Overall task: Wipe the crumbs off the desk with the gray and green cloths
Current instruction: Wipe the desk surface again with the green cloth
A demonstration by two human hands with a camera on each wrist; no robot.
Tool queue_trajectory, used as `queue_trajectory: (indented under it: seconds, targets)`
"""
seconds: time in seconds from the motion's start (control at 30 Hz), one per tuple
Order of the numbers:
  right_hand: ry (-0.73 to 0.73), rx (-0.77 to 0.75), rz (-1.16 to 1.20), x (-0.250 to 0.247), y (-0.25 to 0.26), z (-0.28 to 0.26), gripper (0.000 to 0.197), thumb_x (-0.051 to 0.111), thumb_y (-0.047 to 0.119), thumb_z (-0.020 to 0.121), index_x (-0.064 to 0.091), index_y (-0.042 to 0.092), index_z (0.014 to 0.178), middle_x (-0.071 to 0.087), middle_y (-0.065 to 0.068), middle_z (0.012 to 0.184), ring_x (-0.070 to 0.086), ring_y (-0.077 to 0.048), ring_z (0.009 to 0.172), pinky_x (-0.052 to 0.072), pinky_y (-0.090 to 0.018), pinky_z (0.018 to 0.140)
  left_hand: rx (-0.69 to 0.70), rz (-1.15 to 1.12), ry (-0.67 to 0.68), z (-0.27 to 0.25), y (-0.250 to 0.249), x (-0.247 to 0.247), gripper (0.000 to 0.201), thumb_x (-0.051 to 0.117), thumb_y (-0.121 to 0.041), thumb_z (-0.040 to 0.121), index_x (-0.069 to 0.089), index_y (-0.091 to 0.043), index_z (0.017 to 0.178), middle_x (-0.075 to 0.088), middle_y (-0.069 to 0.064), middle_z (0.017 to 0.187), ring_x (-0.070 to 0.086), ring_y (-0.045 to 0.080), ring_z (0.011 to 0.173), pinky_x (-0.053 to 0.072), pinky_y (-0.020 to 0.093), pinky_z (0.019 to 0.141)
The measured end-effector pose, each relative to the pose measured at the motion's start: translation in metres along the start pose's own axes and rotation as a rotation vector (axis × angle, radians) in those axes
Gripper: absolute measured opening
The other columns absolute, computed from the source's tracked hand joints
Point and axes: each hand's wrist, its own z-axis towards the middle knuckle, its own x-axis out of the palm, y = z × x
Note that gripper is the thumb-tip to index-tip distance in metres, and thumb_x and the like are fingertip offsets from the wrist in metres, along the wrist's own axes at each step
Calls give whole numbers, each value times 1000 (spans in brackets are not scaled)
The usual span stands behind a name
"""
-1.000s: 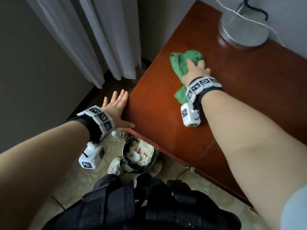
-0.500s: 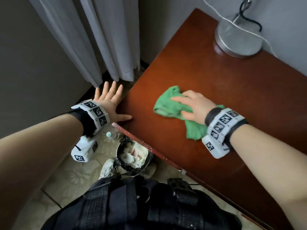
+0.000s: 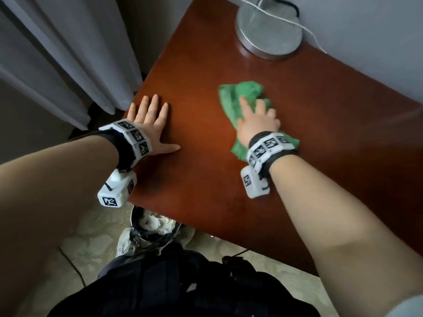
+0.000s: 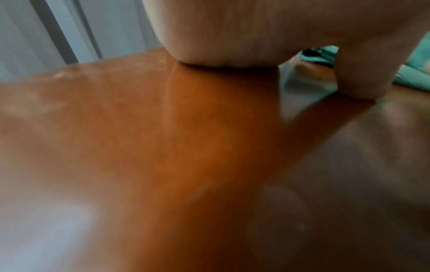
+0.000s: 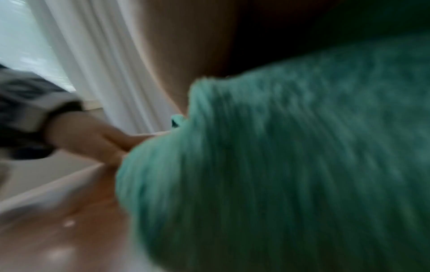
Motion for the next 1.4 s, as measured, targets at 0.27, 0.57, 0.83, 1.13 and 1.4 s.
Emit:
queue_trajectory:
  seconds: [0.27, 0.57, 0.83, 1.13, 1.4]
  targets:
    - [-16, -191, -31, -19, -40, 33, 60, 48, 25, 91, 25, 36, 145, 28, -10, 146, 40, -41, 120, 39, -46, 98, -44, 32, 61, 1, -1, -2, 111, 42, -75, 76, -25, -19, 144, -32, 8, 151, -25, 27, 141, -12, 44, 115]
    - [70, 156, -5, -36, -17, 78, 66, 47, 23, 90, 17, 41, 146, 14, -8, 152, 28, -38, 130, 29, -49, 104, -54, 78, 100, 3, -3, -5, 111, 38, -77, 76, -28, -18, 143, -34, 9, 149, -26, 29, 140, -11, 46, 114]
    - [52, -376, 42, -33, 57, 52, 59, 40, 20, 93, 23, 46, 143, 23, -1, 152, 40, -36, 121, 37, -40, 102, -38, 69, 89, 0, -3, -7, 111, 40, -76, 76, -25, -18, 144, -33, 9, 150, -25, 29, 141, -12, 46, 114]
    - [71, 331, 107, -23, -25, 85, 51, 21, 47, 98, 8, 43, 147, 4, -1, 157, 21, -34, 135, 19, -50, 110, -29, 63, 97, -1, -2, -7, 110, 38, -76, 77, -27, -17, 143, -34, 9, 149, -26, 29, 140, -11, 46, 115]
    - [61, -19, 16, -30, 59, 96, 54, 35, 45, 96, 13, 43, 146, 5, 1, 158, 16, -35, 138, 20, -46, 111, -23, 46, 99, 0, -1, -8, 111, 40, -76, 77, -29, -18, 143, -35, 9, 149, -28, 28, 139, -12, 46, 115]
